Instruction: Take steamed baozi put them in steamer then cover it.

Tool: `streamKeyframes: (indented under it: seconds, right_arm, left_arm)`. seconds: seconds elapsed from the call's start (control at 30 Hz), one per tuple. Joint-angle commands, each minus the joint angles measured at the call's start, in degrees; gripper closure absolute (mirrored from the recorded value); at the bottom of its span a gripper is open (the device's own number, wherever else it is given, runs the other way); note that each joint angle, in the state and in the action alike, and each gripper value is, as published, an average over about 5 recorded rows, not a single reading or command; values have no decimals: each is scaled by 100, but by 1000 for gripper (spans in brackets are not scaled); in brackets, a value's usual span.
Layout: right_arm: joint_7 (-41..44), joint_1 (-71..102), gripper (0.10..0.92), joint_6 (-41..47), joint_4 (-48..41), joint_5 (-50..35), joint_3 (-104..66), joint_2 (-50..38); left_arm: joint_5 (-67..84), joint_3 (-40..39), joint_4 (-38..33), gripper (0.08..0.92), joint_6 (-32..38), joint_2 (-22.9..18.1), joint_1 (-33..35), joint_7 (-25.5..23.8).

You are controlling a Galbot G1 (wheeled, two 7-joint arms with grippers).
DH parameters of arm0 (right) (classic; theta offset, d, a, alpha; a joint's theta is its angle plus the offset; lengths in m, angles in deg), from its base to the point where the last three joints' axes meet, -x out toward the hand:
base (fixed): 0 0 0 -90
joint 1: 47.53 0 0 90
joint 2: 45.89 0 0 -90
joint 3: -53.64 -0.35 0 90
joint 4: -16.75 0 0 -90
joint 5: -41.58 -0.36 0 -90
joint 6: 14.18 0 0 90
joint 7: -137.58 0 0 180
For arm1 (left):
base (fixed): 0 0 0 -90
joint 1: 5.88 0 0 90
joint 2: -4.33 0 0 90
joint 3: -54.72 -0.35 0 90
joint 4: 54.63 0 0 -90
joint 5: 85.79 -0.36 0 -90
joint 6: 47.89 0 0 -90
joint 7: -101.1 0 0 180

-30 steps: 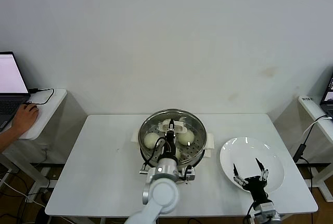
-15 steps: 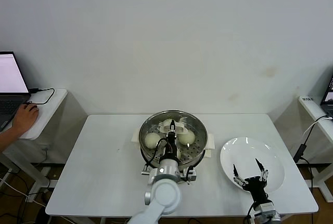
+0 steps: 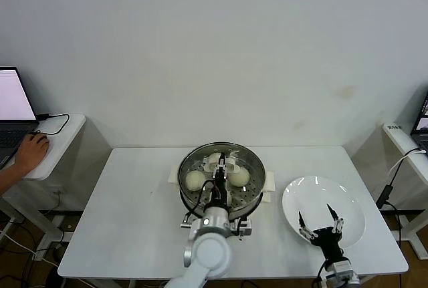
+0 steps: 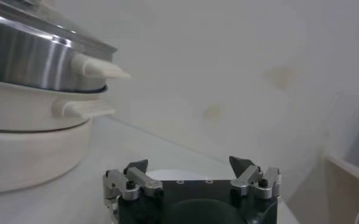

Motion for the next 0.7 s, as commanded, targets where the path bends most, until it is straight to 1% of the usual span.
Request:
streamKeyframes:
  seconds: [0.03, 0.17, 0.27, 0.4, 0.5, 0.57, 0.63, 0.7]
  right_arm:
    - [9, 14, 203, -2, 0, -3, -3, -17]
    - [11, 25, 202, -7, -21, -25, -22, -48]
    - [14, 43, 203, -27, -47, -56, -29, -79]
    - [16, 113, 202, -71, -58, -166, -14, -166]
    - [15, 197, 202, -88, -3, -352, 13, -297]
    - [16, 280, 203, -94, 48, -500, 19, -405]
    - [18, 368, 203, -103, 94, -628, 15, -507]
    - [24, 445, 203, -104, 134, -734, 25, -579]
  left_arm:
    - [421, 76, -934, 558, 17, 482, 512, 141]
    - [1188, 247, -1621, 445, 90, 987, 960, 477]
    - [2328, 599, -2144, 358, 326, 1211, 1413, 1025]
    - [4390, 1441, -2512, 242, 1065, 1229, 2123, 1849]
    - [6545, 2212, -2584, 190, 1869, 1157, 2652, 2417]
    - [7656, 2703, -2583, 181, 2387, 1071, 2979, 2748]
    - [8396, 3041, -2579, 178, 2715, 1029, 3262, 3012]
    - [9040, 3276, -2573, 177, 2912, 1044, 3509, 3097]
